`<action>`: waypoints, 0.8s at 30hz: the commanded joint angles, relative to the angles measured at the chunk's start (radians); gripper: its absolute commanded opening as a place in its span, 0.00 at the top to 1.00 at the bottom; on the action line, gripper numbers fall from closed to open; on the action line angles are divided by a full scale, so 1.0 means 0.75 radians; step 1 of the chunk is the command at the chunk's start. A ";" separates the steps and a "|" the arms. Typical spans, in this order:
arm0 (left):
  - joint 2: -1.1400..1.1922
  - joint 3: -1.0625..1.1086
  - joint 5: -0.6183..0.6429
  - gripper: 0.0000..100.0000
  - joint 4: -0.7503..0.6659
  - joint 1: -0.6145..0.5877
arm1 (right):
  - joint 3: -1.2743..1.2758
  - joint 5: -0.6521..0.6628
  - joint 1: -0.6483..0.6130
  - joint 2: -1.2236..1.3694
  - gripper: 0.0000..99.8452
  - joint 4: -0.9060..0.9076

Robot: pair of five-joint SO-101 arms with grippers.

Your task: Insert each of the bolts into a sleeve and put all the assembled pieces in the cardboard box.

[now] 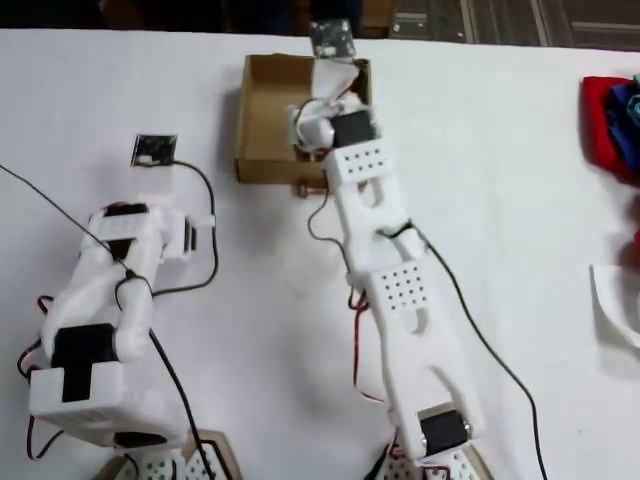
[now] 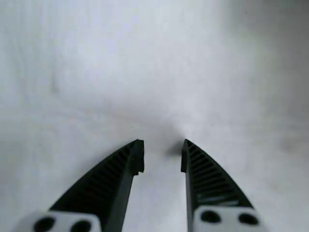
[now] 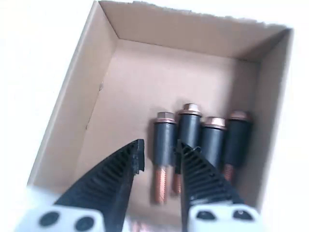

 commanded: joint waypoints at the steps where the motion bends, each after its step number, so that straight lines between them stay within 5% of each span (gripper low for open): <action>1: 0.002 -0.054 -0.004 0.85 0.010 -0.012 | -0.063 0.270 0.003 -0.212 0.91 0.195; 7: 0.002 -0.054 -0.004 0.85 0.010 -0.012 | -0.051 0.839 -0.017 -0.277 0.91 0.519; 12: 0.000 -0.054 -0.004 0.85 0.010 -0.012 | -0.039 0.863 0.142 -0.324 0.91 0.517; 18: 0.000 -0.054 -0.004 0.85 0.010 -0.008 | 0.491 0.385 0.334 -0.582 0.91 0.517; 24: 0.000 -0.054 -0.004 0.85 0.010 -0.008 | 1.244 -0.123 0.261 -0.778 0.91 0.480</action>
